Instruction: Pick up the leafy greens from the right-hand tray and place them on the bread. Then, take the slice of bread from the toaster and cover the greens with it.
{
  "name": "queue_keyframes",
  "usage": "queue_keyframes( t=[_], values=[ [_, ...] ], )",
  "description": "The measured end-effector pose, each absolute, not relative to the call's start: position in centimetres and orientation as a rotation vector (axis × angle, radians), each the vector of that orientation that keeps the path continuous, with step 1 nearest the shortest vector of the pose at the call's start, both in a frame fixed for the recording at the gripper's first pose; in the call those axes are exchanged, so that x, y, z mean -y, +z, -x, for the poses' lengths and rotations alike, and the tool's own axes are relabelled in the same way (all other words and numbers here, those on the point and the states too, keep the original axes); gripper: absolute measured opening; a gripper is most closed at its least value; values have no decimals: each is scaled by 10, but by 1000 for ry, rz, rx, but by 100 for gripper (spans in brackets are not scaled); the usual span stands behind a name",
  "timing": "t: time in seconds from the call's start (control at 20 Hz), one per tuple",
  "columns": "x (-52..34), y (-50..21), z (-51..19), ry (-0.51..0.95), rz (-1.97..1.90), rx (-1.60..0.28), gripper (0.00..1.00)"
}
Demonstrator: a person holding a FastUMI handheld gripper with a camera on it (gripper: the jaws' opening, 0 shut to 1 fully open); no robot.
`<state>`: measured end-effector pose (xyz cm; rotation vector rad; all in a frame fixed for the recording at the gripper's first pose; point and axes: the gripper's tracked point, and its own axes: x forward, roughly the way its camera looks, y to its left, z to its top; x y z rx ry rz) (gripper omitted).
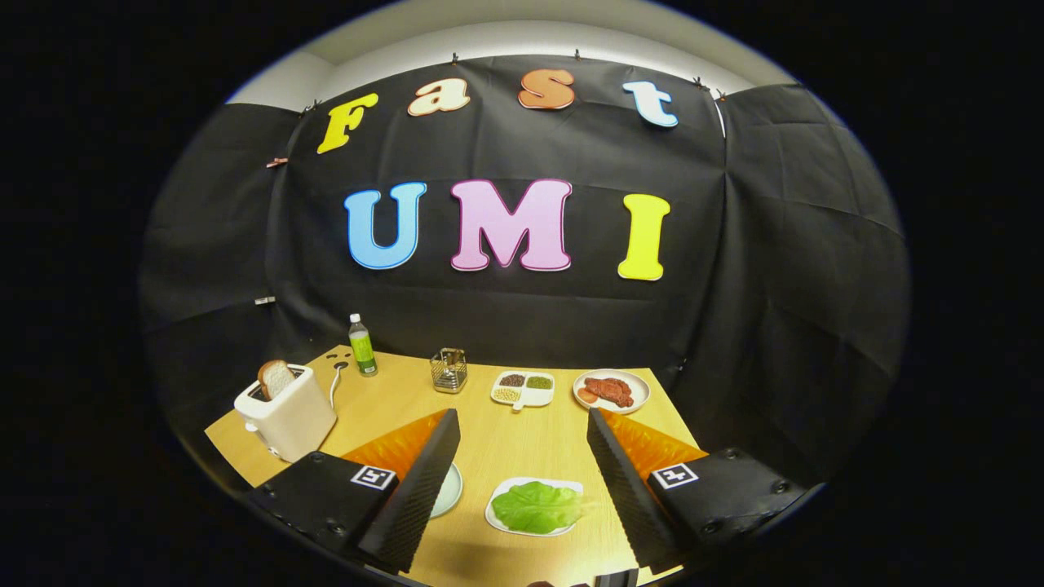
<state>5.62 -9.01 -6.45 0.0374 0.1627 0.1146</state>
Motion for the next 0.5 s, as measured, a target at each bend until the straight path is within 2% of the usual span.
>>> queue_keyframes(
  t=[0.5],
  values=[
    [100,-165,-93,276,-6,-339,98]
  ],
)
